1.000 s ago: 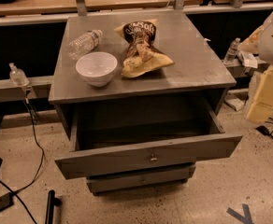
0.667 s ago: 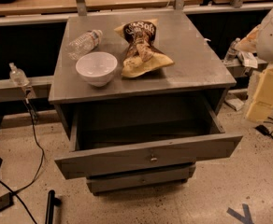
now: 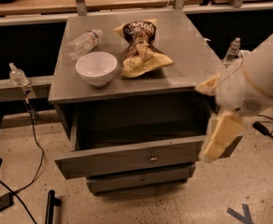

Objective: Close top drawer

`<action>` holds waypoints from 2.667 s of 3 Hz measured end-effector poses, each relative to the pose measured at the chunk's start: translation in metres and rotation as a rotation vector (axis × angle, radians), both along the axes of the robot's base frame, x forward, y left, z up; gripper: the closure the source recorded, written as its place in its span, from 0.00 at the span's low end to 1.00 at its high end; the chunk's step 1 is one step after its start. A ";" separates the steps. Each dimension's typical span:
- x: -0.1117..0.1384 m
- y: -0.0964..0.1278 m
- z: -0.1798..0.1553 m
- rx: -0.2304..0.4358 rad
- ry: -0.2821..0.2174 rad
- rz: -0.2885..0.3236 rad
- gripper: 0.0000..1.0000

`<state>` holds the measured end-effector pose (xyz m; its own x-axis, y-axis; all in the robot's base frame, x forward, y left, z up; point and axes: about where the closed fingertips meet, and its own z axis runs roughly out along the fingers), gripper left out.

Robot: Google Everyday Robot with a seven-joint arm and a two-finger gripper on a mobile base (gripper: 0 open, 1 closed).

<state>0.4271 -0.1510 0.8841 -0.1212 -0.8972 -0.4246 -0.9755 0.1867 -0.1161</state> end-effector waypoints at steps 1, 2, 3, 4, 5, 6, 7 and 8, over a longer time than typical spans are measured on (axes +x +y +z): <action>-0.017 0.027 -0.062 0.150 0.062 -0.016 0.00; -0.021 0.030 -0.070 0.159 0.072 -0.025 0.00; -0.021 0.030 -0.070 0.159 0.072 -0.025 0.00; -0.019 0.030 -0.096 0.194 0.075 0.024 0.00; -0.021 0.026 -0.164 0.267 0.123 0.134 0.00; -0.023 0.023 -0.199 0.308 0.168 0.208 0.00; -0.023 0.013 -0.225 0.390 0.192 0.265 0.16; -0.018 0.011 -0.249 0.407 0.208 0.302 0.40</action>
Offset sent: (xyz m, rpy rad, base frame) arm -0.0140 0.0235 -0.0524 0.1284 0.0510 -0.0119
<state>0.4086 -0.1401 0.6350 -0.0022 -0.6732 -0.7395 -0.9875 -0.1152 0.1078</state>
